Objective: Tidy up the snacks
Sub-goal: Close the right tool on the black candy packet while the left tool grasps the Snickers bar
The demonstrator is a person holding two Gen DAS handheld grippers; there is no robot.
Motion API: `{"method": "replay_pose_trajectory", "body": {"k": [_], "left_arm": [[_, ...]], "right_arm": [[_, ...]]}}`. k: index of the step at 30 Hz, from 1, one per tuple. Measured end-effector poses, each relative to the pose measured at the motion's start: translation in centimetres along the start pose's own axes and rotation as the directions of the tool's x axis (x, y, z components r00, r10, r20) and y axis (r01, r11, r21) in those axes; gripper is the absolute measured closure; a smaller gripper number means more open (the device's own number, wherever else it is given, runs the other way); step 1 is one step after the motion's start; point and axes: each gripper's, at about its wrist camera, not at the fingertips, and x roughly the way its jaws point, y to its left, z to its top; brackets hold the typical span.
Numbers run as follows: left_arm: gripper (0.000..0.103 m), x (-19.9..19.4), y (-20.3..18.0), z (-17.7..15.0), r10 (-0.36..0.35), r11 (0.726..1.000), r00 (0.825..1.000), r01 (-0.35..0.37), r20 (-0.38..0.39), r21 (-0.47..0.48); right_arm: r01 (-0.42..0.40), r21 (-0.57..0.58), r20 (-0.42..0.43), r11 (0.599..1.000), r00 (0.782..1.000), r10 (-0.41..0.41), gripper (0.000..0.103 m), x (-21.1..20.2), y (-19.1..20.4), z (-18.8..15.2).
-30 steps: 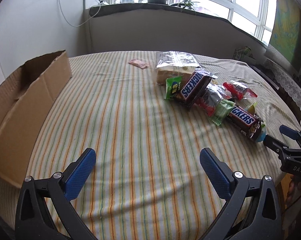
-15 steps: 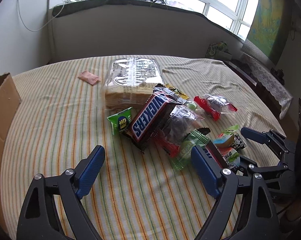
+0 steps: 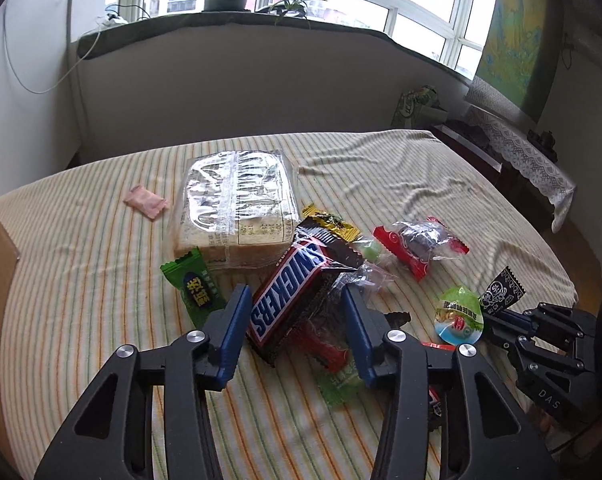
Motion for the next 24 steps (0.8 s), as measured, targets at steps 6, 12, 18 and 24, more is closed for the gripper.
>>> {"method": "replay_pose_trajectory", "body": {"k": [6,12,18,24], "left_arm": [[0.070,0.0,0.5,0.2,-0.016,1.000,1.000,0.016,0.000,-0.022],[0.075,-0.1,0.6,0.1,-0.026,0.999,0.999,0.026,0.019,-0.026],[0.081,-0.8,1.0,0.1,-0.046,0.998,0.998,0.047,0.042,-0.039],[0.093,-1.6,1.8,0.0,-0.064,0.995,0.995,0.070,0.078,-0.072]], "right_arm": [[-0.013,0.022,0.026,1.000,1.000,0.013,0.092,-0.7,-0.5,-0.4],[-0.001,0.039,0.057,0.999,0.998,-0.001,0.092,-1.8,-0.9,-0.7],[0.007,0.040,0.061,0.999,0.998,-0.009,0.092,-1.8,-0.9,-0.5],[0.010,0.051,0.077,0.999,0.997,-0.014,0.092,-2.4,-0.8,-0.3]]}}
